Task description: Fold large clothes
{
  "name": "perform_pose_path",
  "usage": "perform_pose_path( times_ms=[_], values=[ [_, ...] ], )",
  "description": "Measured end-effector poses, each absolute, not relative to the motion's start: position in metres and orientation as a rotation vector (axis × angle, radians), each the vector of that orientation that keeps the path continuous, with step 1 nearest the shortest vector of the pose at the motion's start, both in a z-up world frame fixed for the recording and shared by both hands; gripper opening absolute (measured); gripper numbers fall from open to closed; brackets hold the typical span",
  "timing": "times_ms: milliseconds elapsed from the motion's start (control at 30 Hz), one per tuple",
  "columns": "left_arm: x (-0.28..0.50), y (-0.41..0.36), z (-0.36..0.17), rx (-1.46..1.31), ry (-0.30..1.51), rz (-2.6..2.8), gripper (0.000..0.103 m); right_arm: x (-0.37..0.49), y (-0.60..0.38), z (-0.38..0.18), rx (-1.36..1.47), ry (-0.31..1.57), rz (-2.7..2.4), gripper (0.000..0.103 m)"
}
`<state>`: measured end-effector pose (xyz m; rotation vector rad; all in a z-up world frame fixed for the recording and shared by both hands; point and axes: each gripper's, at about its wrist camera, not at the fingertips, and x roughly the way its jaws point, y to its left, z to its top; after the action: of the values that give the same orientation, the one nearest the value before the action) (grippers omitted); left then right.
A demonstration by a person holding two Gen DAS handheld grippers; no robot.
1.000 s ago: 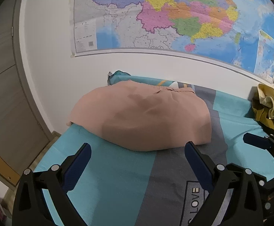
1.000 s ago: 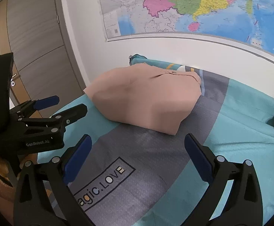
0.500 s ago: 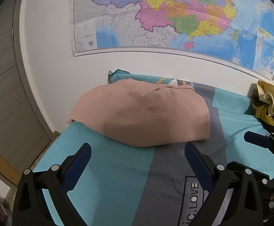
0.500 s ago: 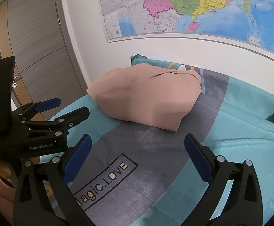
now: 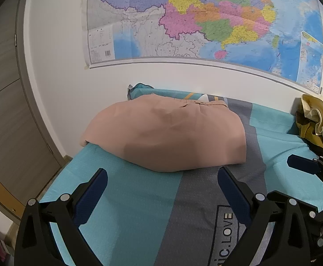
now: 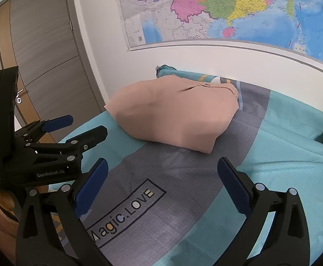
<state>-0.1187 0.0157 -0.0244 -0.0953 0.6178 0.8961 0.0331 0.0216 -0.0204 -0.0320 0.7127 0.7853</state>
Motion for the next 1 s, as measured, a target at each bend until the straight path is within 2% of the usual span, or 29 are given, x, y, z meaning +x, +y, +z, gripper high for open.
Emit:
perform_pose_path(
  times_ms=[1000],
  values=[
    [-0.1193, 0.0145, -0.0249, -0.097, 0.625, 0.898, 0.096, 0.0307, 0.0207, -0.0202, -0.024, 0.715, 0.786, 0.097]
  ],
)
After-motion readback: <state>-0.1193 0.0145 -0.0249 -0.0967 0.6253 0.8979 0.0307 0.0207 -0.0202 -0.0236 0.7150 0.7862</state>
